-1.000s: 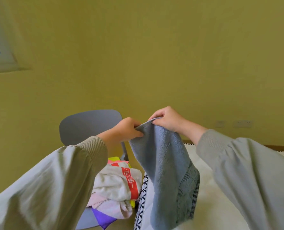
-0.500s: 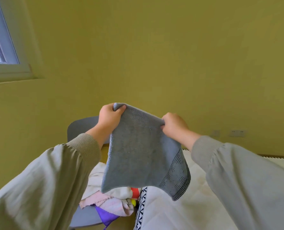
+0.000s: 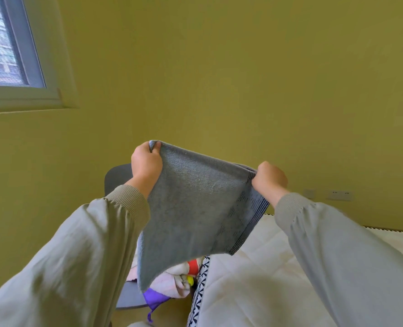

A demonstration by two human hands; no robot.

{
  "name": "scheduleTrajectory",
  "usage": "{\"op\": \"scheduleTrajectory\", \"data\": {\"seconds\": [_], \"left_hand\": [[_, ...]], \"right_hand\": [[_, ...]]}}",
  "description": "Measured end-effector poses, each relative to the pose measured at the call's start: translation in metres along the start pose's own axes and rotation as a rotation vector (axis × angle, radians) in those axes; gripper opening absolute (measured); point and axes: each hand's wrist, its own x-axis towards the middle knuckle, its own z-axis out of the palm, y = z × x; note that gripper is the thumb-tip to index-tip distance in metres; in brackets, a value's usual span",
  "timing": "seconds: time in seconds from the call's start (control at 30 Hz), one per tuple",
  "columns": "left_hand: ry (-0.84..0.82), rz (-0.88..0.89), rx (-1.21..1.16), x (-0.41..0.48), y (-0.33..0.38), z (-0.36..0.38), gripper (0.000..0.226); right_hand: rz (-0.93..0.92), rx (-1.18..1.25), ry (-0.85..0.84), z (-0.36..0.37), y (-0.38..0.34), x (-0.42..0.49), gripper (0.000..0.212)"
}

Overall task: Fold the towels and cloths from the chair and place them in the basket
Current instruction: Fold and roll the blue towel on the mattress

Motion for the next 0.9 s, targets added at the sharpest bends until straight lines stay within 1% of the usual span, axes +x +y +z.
{"op": "scheduleTrajectory", "data": {"seconds": [0.07,0.23,0.33,0.37,0.4,0.43,0.47,0.5,0.63,0.7,0.8,0.9], "left_hand": [[0.011,0.007,0.033,0.001,-0.003,-0.002,0.03],[0.001,-0.044,0.169,0.003,-0.015,-0.008,0.034],[-0.011,-0.087,0.183,0.004,-0.02,-0.013,0.033],[-0.021,-0.116,0.172,0.004,-0.023,-0.013,0.032],[-0.038,-0.148,0.168,0.005,-0.026,-0.014,0.031],[-0.057,-0.178,0.176,0.004,-0.028,-0.014,0.03],[-0.076,-0.206,0.186,0.004,-0.03,-0.014,0.031],[-0.09,-0.227,0.19,0.003,-0.032,-0.013,0.033],[-0.138,-0.282,0.171,0.0,-0.034,-0.009,0.038],[-0.193,-0.304,0.176,-0.003,-0.033,-0.007,0.04],[-0.309,-0.339,0.187,-0.01,-0.038,0.0,0.045],[-0.409,-0.364,0.225,-0.013,-0.044,0.007,0.05]], "right_hand": [[0.046,0.035,0.018,0.002,0.006,0.001,0.026],[0.094,0.142,0.129,0.004,0.016,0.002,0.031],[0.132,0.433,0.193,0.009,0.022,0.007,0.029],[0.142,0.545,0.202,0.009,0.021,0.006,0.024],[0.169,0.667,0.198,0.009,0.02,0.007,0.014],[0.196,0.771,0.198,0.009,0.019,0.004,0.01],[0.238,0.856,0.191,0.009,0.018,0.003,0.024],[0.263,0.911,0.191,0.008,0.017,-0.001,0.032],[0.272,0.909,0.205,0.007,0.021,-0.002,0.029],[0.27,0.836,0.22,0.007,0.027,-0.001,0.028],[0.24,0.677,0.254,0.007,0.041,-0.002,0.018],[0.243,0.559,0.282,0.006,0.053,-0.002,0.017]]}}
